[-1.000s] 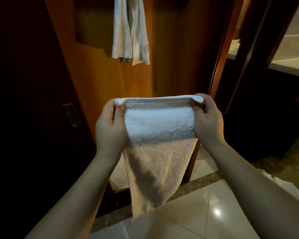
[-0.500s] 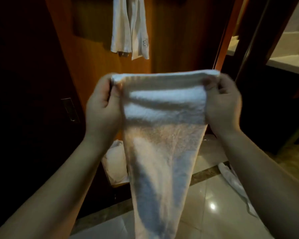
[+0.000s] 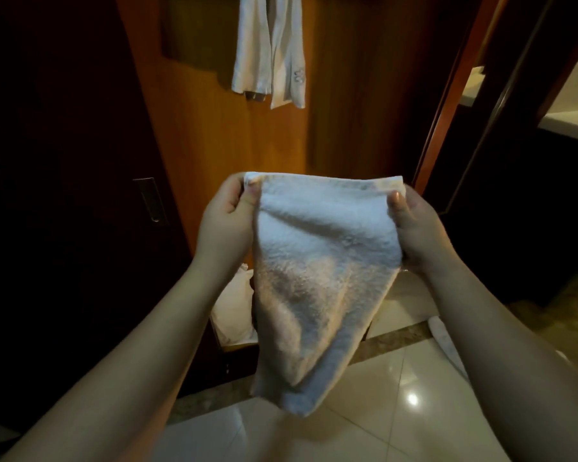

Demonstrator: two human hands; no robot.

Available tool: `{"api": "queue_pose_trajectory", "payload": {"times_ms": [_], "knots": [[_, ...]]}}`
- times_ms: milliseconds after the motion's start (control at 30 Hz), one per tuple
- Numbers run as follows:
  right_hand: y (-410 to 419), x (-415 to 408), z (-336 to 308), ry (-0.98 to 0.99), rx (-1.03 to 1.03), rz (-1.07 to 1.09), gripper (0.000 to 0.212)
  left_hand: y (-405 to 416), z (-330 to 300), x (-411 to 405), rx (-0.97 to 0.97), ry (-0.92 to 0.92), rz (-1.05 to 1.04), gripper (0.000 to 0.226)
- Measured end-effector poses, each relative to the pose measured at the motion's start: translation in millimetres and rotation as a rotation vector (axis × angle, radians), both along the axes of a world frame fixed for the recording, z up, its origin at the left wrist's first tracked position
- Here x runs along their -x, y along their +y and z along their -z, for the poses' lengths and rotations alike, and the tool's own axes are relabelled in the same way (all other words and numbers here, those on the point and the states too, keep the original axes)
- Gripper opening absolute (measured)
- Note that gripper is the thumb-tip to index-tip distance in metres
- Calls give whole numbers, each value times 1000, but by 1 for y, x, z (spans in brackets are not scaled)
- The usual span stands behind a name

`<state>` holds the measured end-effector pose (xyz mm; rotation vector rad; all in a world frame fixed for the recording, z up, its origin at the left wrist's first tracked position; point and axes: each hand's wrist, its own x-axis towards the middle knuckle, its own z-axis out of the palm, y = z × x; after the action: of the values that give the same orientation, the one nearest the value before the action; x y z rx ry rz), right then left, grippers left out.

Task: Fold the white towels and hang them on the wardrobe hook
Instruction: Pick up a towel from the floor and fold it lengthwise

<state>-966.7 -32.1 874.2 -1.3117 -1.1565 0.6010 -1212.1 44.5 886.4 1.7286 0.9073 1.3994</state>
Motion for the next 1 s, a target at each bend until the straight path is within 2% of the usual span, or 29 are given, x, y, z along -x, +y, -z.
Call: {"api": "queue_pose_trajectory", "payload": {"times_ms": [67,133,200,300,367,433,500,533,600,833,900,1000], "knots": [[2,-10,0,164,106,-278,87,2,0,-2,32,-15,23,18],[4,-14,1,219,237,-457,92,3,-1,-4,65,-17,53,19],[9,-19,4,299,288,-517,91,4,-2,-5,91,-4,76,19],[15,-26,4,483,242,-512,87,0,-6,-2,73,20,84,19],[18,-28,0,569,164,-518,79,-5,-14,-1,32,-40,91,19],[20,-24,-10,595,82,-526,60,-8,-19,-2,56,-141,117,17],[22,-18,-18,597,46,-518,30,-9,-19,-3,180,-200,236,6],[23,-15,-20,596,45,-505,25,-9,-17,-5,258,-201,300,19],[25,-15,-19,572,57,-494,26,-9,-10,-11,385,-198,376,34],[22,-43,-8,486,226,-498,35,-13,-1,-31,522,-231,283,31],[20,-49,-6,481,278,-467,40,-17,2,-43,544,-222,225,32],[13,-47,2,493,336,-328,30,-21,17,-63,553,-192,37,25]]}}
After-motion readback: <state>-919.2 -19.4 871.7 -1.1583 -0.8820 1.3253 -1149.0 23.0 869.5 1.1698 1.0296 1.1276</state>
